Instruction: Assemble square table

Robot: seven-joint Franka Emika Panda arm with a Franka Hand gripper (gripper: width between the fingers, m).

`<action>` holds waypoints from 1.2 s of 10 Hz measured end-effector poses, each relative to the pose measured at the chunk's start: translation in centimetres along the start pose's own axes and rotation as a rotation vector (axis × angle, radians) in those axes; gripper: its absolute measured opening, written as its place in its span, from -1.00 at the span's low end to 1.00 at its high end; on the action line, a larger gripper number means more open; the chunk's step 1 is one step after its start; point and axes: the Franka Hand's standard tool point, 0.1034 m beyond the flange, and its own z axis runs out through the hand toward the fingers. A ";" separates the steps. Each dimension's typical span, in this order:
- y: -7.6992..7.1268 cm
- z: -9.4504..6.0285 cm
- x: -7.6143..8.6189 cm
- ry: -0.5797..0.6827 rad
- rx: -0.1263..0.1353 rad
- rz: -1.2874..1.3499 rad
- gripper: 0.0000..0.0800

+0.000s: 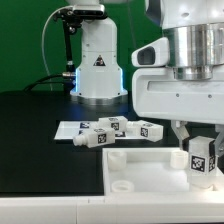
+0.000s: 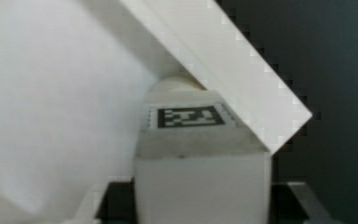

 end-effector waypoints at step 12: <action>-0.1 0.3 -0.7 -0.074 0.023 0.944 0.21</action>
Offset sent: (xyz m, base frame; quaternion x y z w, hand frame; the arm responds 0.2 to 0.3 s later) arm 0.0000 0.0000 0.0000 0.0000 0.0000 0.1938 0.9810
